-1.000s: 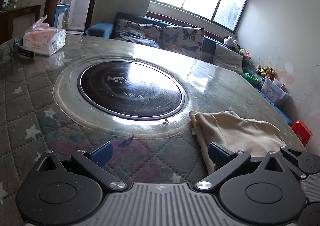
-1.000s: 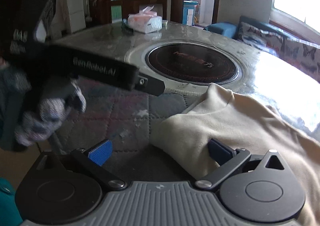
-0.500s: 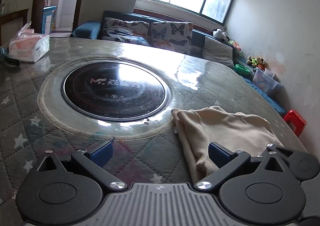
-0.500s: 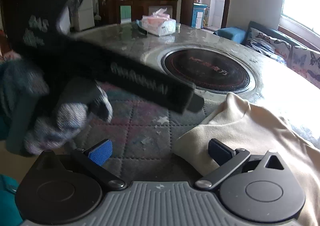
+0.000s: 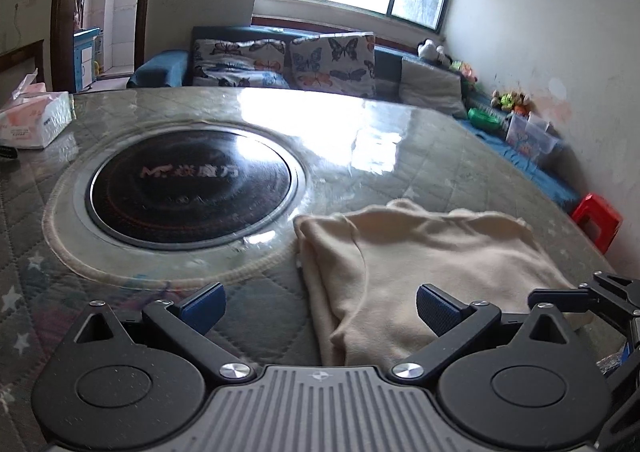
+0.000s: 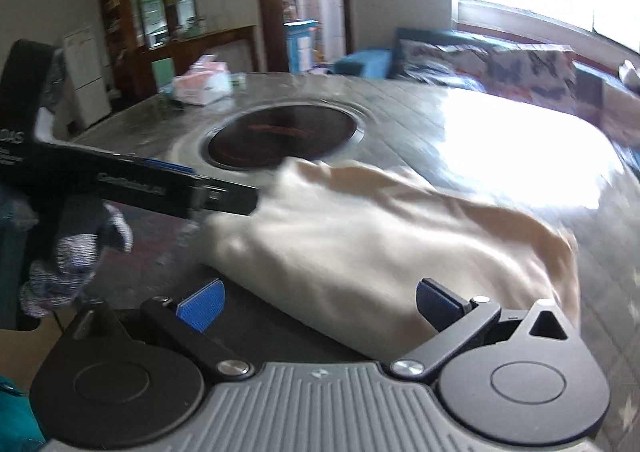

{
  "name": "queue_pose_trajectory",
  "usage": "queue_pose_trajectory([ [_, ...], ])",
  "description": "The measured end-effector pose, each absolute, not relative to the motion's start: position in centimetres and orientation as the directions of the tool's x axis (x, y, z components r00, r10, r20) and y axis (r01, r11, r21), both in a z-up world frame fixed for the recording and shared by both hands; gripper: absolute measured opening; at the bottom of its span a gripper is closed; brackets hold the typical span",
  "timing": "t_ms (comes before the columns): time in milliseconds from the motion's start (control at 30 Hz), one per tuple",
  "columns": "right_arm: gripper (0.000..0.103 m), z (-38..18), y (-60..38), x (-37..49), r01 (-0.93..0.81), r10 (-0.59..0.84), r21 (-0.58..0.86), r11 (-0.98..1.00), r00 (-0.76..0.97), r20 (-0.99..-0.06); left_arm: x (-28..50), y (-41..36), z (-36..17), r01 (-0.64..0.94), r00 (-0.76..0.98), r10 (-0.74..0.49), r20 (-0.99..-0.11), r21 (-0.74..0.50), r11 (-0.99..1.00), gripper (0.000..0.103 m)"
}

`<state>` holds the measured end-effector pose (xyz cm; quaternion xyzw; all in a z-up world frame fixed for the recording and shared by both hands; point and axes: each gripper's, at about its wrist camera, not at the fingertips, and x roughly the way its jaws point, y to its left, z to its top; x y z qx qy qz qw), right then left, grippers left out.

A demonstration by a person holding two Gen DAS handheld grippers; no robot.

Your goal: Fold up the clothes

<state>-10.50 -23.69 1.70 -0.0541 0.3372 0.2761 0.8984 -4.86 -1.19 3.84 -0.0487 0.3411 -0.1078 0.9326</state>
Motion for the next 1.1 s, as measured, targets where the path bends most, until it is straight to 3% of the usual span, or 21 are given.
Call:
queue_pose_trajectory([
  [200,0.103,0.5,-26.2,-10.3,-0.537,0.496,0.142,0.832,0.605,-0.623,-4.3,-2.2,2.2,0.121,0.723,-0.155,-0.673,-0.097,0.988,0.103],
  [433,0.103,1.9,-28.4,-10.1,-0.53,0.518,0.162,0.833,0.641,-0.566,-4.5,-2.2,3.0,0.09,0.736,-0.121,-0.666,-0.081,0.993,0.103],
  [633,0.103,-0.1,-30.2,-9.0,-0.439,0.46,0.199,0.876,0.639,-0.617,-4.0,-2.6,2.7,0.093,0.726,-0.115,-0.678,-0.069,0.993,0.103],
  [800,0.103,1.1,-31.6,-9.0,-0.428,0.449,0.184,0.885,0.68,-0.579,-4.0,-2.1,3.4,0.097,0.741,-0.14,-0.656,-0.101,0.99,0.103],
  [967,0.103,0.0,-31.8,-6.5,-0.398,0.437,0.209,0.893,0.658,-0.614,-3.4,-2.7,2.6,0.098,0.73,-0.126,-0.672,-0.08,0.992,0.103],
  [1100,0.103,0.1,-30.8,-7.1,-0.416,0.41,0.143,0.898,0.673,-0.615,-3.4,-2.1,2.1,0.093,0.721,-0.131,-0.68,-0.093,0.991,0.103],
])
